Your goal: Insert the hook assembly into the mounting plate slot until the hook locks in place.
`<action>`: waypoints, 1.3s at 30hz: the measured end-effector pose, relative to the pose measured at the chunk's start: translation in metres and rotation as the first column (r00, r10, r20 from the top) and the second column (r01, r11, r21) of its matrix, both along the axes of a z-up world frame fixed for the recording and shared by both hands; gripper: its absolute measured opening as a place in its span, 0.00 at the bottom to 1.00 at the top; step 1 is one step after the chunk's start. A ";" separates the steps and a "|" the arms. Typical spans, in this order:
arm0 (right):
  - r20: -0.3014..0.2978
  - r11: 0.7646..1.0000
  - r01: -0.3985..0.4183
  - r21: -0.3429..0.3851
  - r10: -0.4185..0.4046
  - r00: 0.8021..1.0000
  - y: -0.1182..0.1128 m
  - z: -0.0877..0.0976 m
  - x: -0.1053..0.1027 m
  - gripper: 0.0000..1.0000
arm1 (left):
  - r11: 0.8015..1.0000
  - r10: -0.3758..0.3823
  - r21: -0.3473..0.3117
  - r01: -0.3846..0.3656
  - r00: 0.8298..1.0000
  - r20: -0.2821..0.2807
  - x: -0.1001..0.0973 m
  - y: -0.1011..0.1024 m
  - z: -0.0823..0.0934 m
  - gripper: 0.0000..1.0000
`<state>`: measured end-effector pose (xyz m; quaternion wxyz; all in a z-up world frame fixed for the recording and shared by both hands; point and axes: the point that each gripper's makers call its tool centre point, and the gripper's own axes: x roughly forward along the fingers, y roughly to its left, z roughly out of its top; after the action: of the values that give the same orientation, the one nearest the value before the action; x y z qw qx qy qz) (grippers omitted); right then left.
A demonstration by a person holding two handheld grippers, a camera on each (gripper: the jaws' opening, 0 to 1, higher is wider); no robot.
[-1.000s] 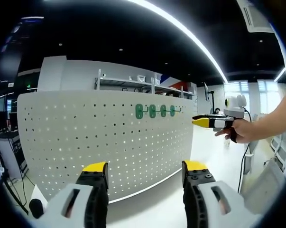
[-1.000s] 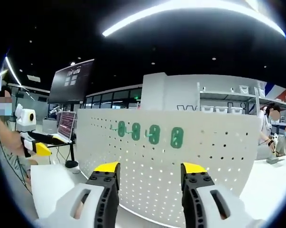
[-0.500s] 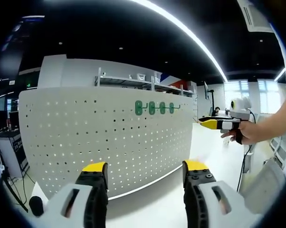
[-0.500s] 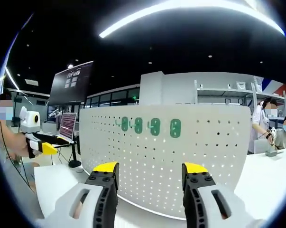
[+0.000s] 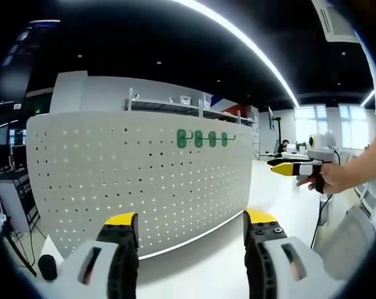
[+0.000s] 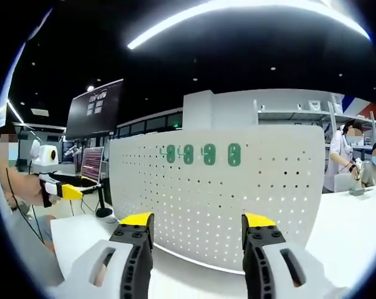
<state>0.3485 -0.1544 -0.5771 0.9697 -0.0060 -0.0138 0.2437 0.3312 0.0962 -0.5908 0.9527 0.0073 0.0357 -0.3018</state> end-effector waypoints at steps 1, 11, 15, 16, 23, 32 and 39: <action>-0.001 1.000 -0.001 -0.001 0.001 1.000 0.000 -0.001 -0.001 0.56 | 1.000 -0.001 -0.003 0.001 1.000 -0.001 0.000 0.000 -0.001 0.71; -0.029 1.000 0.004 0.000 -0.003 1.000 0.001 -0.017 -0.023 0.60 | 1.000 0.005 0.000 -0.005 1.000 0.008 -0.006 0.001 -0.005 0.73; -0.031 1.000 0.018 0.010 -0.017 0.999 -0.002 -0.018 -0.028 0.62 | 1.000 0.008 0.004 -0.008 1.000 0.006 -0.010 0.004 -0.009 0.74; -0.032 1.000 0.022 0.011 -0.021 0.999 -0.003 -0.019 -0.030 0.62 | 1.000 0.008 0.000 -0.008 1.000 0.003 -0.012 0.005 -0.011 0.74; -0.043 0.999 0.033 0.015 -0.032 0.999 -0.004 -0.025 -0.039 0.63 | 1.000 0.012 -0.008 -0.012 1.000 -0.002 -0.019 0.010 -0.014 0.77; -0.059 0.999 0.043 0.021 -0.041 0.997 -0.008 -0.033 -0.047 0.63 | 1.000 0.019 -0.004 -0.020 1.000 -0.004 -0.026 0.017 -0.019 0.83; -0.070 0.999 0.037 0.021 -0.035 0.997 -0.008 -0.039 -0.056 0.64 | 1.000 0.025 0.009 -0.025 1.000 -0.013 -0.033 0.028 -0.028 0.85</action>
<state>0.2922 -0.1625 -0.6161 0.9739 0.0130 0.0171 0.2260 0.2984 0.1242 -0.6189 0.9561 0.0090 0.0432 -0.2896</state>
